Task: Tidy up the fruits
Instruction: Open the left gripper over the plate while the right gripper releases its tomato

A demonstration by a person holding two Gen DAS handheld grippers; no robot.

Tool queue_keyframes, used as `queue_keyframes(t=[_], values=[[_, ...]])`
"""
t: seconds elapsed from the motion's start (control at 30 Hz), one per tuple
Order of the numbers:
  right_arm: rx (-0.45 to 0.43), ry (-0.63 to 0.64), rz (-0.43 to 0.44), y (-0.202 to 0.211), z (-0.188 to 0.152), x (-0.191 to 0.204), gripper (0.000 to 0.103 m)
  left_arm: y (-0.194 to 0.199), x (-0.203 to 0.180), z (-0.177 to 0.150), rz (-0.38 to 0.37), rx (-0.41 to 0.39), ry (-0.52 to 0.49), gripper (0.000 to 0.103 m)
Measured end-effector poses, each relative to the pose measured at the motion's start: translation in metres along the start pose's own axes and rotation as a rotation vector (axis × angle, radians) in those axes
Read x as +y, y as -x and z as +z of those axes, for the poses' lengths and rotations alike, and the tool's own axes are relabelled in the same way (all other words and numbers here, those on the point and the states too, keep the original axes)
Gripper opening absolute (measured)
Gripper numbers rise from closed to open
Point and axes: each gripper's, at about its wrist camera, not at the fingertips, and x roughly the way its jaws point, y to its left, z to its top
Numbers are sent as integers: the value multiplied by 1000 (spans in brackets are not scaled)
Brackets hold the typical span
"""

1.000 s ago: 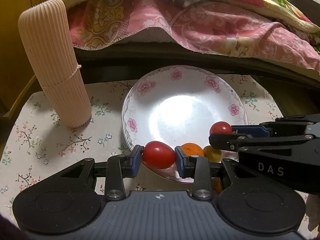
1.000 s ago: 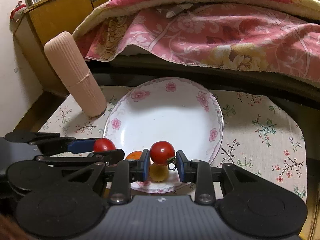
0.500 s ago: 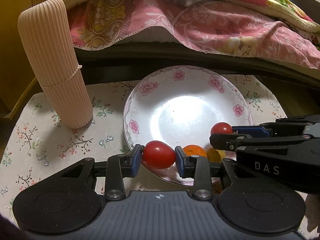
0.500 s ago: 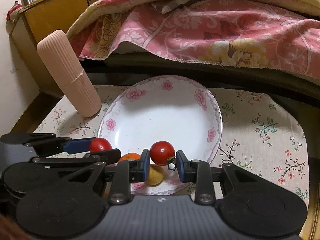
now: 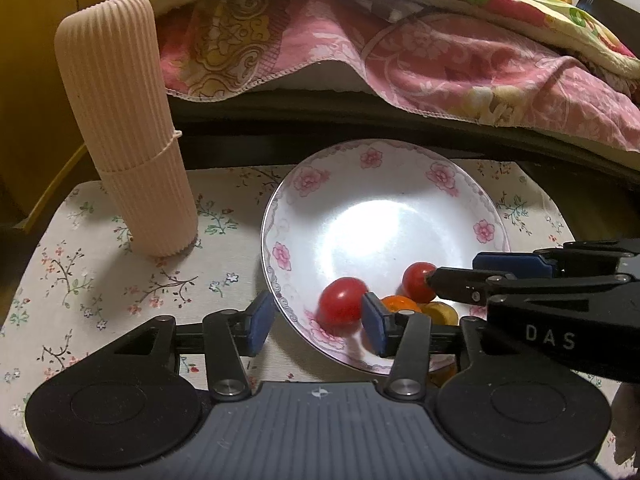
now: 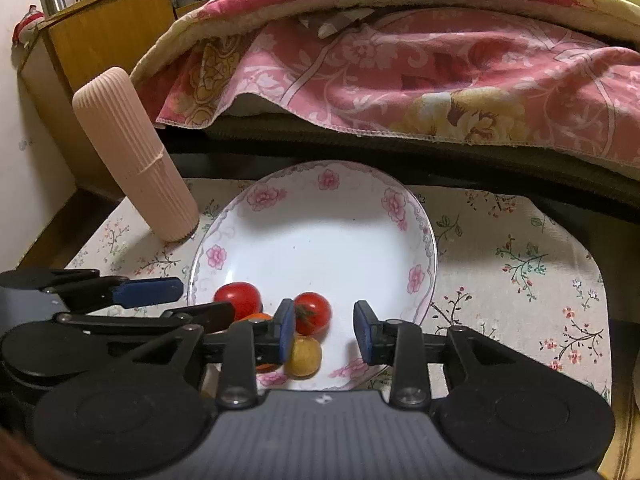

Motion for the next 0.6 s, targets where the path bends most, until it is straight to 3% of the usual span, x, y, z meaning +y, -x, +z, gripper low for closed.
queue_keyframes(t=[0.6], values=[[-30,4,0,14,1,3,50,16,-1,0,15,-26,-8,61]])
